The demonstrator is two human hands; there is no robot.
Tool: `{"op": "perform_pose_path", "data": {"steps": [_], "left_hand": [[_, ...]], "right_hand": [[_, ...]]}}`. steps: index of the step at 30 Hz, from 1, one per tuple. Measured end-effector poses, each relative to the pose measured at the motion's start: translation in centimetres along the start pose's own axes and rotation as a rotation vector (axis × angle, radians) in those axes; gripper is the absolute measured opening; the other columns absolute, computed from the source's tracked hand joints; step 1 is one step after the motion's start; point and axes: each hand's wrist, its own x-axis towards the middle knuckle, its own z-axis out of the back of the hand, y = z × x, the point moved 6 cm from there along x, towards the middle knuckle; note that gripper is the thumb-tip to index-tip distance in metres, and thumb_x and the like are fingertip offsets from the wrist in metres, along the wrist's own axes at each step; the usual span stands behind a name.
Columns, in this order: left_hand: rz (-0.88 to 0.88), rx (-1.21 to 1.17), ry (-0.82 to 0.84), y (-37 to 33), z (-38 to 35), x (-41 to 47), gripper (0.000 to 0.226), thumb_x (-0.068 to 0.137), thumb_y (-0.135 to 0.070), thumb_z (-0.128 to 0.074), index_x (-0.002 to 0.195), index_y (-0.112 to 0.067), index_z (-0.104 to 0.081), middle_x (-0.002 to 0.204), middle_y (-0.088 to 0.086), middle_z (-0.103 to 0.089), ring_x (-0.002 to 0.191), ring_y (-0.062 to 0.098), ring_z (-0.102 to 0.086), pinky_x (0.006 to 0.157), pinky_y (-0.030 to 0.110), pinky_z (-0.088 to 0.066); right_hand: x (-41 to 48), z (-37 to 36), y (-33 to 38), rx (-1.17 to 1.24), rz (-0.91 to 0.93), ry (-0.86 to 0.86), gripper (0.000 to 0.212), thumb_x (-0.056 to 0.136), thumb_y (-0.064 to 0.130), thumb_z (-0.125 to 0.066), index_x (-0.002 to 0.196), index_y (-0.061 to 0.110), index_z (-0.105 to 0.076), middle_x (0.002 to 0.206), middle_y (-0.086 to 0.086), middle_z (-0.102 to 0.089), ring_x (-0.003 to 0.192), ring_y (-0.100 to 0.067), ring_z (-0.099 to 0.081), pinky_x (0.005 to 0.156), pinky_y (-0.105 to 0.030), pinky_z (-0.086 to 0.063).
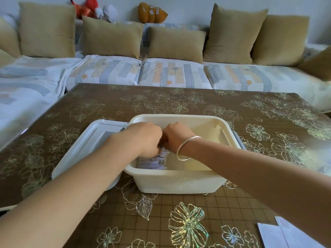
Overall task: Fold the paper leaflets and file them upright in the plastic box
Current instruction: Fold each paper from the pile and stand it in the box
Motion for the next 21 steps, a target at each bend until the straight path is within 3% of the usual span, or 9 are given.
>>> {"op": "perform_pose_path", "data": {"steps": [3,6,10,12,15,18,21], "left_hand": [[-0.008,-0.035,-0.14,1.3,1.8,-0.9,0.023,0.089,-0.018,-0.049,0.095,-0.024,-0.071,0.097,0.001,-0.066,0.092,0.025,-0.061,0.075,0.035,-0.05],[-0.033,-0.151,-0.302,2.3,3.3,-2.5,0.035,0.093,-0.016,-0.046,0.113,-0.032,-0.07,0.124,-0.003,-0.065,0.115,0.021,-0.058,0.095,0.039,-0.048],[-0.101,-0.409,-0.536,2.5,4.4,-5.2,0.033,0.093,-0.01,-0.05,0.102,-0.031,-0.074,0.103,-0.015,-0.071,0.095,0.004,-0.063,0.085,0.027,-0.049],[-0.127,-0.499,-0.598,1.9,4.3,-6.7,0.032,0.092,-0.008,-0.052,0.098,-0.029,-0.075,0.094,-0.018,-0.071,0.088,-0.002,-0.062,0.081,0.019,-0.046],[-0.166,-0.581,-0.649,0.0,3.9,-8.2,0.031,0.092,-0.007,-0.054,0.095,-0.029,-0.075,0.091,-0.019,-0.071,0.085,-0.007,-0.062,0.075,0.005,-0.042],[-0.215,-0.726,-0.66,-3.3,3.1,-10.1,0.03,0.092,-0.006,-0.056,0.094,-0.029,-0.076,0.091,-0.021,-0.071,0.088,-0.009,-0.061,0.075,0.004,-0.042],[-0.287,-0.758,-0.654,-7.3,2.0,-11.6,0.027,0.091,-0.008,-0.058,0.096,-0.029,-0.076,0.092,-0.023,-0.069,0.09,-0.008,-0.061,0.077,0.005,-0.043]], "right_hand": [[-0.4,-0.5,0.0,0.13,0.05,0.039,0.036,0.085,0.002,-0.05,0.104,0.024,-0.072,0.101,-0.002,-0.072,0.092,-0.021,-0.065,0.083,-0.028,-0.05],[-0.8,-0.3,0.1,0.119,0.076,0.042,0.041,0.084,-0.001,-0.049,0.104,0.026,-0.073,0.101,0.003,-0.071,0.084,-0.015,-0.061,0.075,-0.022,-0.045],[-1.1,1.6,0.4,-0.109,0.051,-0.062,0.033,0.088,0.008,-0.05,0.102,0.03,-0.07,0.099,0.001,-0.067,0.087,-0.024,-0.062,0.069,-0.027,-0.046],[-2.3,3.1,0.0,-0.068,0.014,-0.13,0.031,0.088,0.011,-0.053,0.104,0.033,-0.069,0.102,0.004,-0.067,0.093,-0.022,-0.063,0.074,-0.027,-0.048],[-5.5,5.1,-1.8,0.117,-0.046,-0.236,0.029,0.089,0.012,-0.051,0.094,0.031,-0.072,0.096,0.006,-0.072,0.087,-0.018,-0.066,0.079,-0.031,-0.054],[-11.9,7.0,-4.0,0.308,-0.069,-0.483,0.028,0.085,0.008,-0.054,0.088,0.029,-0.073,0.087,0.009,-0.072,0.08,-0.013,-0.067,0.076,-0.033,-0.054],[-19.4,7.5,-7.1,0.341,-0.162,-0.779,0.021,0.08,0.001,-0.057,0.085,0.019,-0.066,0.088,0.004,-0.063,0.072,-0.014,-0.06,0.067,-0.032,-0.05]]}}
